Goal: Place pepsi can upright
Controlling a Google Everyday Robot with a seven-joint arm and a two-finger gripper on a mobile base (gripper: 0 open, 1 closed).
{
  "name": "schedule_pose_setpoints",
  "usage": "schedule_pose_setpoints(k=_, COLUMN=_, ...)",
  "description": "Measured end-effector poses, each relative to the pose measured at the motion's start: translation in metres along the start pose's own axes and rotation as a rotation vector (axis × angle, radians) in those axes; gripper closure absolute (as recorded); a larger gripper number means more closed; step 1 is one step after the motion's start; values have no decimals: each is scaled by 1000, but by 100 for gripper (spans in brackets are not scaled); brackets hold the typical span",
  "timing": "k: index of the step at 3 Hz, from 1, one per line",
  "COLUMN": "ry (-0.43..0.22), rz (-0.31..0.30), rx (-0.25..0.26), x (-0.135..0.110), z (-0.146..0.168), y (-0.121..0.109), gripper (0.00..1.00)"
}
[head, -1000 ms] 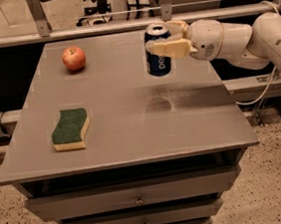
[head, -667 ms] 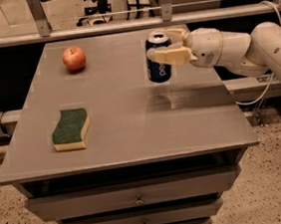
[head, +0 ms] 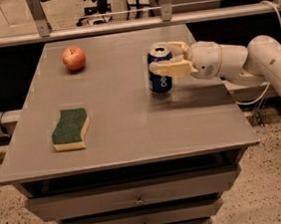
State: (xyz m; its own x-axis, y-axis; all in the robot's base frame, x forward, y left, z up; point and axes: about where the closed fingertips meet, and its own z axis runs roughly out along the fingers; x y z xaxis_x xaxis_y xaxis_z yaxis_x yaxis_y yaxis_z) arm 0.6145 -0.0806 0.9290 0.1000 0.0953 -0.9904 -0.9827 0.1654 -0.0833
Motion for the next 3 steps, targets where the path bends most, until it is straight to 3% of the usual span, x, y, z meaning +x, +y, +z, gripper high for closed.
schedule_pose_setpoints(k=1, ry=19, rz=-20, rx=-28, x=11, z=-4, y=5, gripper=25)
schedule_pose_setpoints(k=2, ry=31, rz=-26, rx=-41, x=17, z=-7, y=7, gripper=2)
schedule_pose_setpoints(k=3, ry=75, rz=-54, rx=-63, x=17, z=-11, y=7, gripper=0)
